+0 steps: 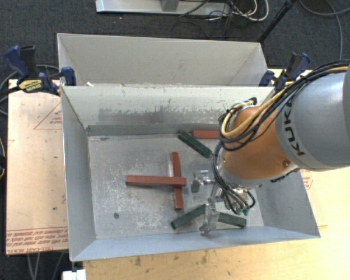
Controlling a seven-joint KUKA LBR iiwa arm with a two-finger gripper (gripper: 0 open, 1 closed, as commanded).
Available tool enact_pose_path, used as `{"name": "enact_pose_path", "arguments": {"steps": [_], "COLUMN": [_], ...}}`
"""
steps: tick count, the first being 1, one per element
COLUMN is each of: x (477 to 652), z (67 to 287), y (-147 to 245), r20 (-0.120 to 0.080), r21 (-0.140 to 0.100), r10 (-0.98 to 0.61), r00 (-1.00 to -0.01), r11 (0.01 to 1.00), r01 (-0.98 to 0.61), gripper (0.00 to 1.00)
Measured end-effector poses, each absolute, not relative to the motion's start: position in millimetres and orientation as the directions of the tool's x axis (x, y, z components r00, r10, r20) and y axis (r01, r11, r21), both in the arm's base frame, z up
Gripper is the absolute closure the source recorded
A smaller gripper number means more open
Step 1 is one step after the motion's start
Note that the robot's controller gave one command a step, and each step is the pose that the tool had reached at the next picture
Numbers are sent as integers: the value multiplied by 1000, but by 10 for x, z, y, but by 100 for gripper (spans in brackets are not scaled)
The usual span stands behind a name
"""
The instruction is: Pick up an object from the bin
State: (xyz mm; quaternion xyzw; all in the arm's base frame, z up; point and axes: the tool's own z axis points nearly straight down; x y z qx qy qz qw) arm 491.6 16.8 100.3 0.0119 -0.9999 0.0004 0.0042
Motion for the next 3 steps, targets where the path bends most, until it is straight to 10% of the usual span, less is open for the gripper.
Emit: {"name": "enact_pose_path", "arguments": {"steps": [1,2,3], "x": [4850,4835,4887], "z": [706,713,2800], "y": [323,318,569], "r20": [-13,-6,-11], "r21": [2,2,1], "r10": [-38,-36,-39], "r00": [-999,-999,-999], "r11": [999,999,999], "r01": [-38,-36,-39], "gripper": [0,100,100]}}
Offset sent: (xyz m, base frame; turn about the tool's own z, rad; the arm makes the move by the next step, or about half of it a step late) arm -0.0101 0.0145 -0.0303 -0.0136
